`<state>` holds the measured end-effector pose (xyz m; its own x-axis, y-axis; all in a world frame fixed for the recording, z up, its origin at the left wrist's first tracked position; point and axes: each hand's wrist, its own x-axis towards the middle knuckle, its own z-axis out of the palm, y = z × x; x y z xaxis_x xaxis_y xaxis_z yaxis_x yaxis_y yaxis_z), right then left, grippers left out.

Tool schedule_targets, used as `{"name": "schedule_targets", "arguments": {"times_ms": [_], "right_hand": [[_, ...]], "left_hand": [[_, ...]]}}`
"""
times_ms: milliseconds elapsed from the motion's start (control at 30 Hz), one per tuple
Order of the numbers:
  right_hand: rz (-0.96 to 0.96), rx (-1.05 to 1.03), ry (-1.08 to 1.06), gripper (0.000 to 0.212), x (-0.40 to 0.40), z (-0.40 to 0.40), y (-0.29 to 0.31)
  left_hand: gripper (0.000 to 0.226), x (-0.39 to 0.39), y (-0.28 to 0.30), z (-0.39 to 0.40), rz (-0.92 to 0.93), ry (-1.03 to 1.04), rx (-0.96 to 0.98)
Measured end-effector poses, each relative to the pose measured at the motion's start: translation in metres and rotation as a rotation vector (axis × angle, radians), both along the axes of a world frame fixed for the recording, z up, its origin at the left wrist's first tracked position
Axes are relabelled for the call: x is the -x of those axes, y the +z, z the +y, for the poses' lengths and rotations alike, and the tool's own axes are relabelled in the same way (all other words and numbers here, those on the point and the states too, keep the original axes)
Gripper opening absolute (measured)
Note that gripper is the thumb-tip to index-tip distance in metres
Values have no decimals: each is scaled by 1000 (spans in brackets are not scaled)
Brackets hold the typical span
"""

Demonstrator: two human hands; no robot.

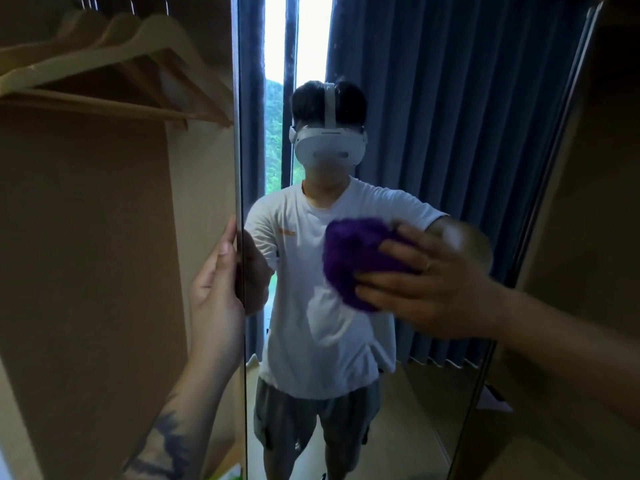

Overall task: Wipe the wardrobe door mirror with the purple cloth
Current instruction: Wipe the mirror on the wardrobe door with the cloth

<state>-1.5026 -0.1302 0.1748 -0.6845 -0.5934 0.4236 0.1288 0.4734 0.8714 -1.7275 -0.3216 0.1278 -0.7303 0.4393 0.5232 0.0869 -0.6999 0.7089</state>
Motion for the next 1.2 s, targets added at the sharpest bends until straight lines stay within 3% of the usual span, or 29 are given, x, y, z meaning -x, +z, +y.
{"name": "schedule_targets", "arguments": {"times_ms": [133,200,300,367,467,500,600,667,800,867,1067,1200], "right_hand": [[341,225,-65,45,-26,11,16],[253,199,-66,47,-31,17,-8],[-86,-41,-26,43,-41,27,-18],[-35,-3,-54,39,-48,30,1],[207,246,-116,46,-56,25,-10],[209,257,-106,49,-54,22,-25],[-23,65,-46,53,-46,31,-66],[-86,35,51,57,-36,42,-60],[-1,128,-81,39,-57,42,-26],[28,176,-110,42,-73,37,-29],[-144,5,-71,50,-73,55,-31],[120,213,-186,50,-78,39,-8]], "left_hand": [[28,-1,-1,3,6,17,-39],[29,-2,-2,6,-6,36,-46],[30,-1,-2,6,-1,46,-45],[30,0,-3,7,8,42,-44],[38,-2,-3,6,4,32,-40],[40,-3,-4,5,9,42,-38],[39,-6,-2,5,37,61,-30],[40,-6,-2,4,48,60,-20],[47,-3,-3,2,69,61,-9],[48,-2,-5,3,60,67,-19],[41,-2,-7,3,48,84,31],[40,-6,-7,5,59,118,25]]}}
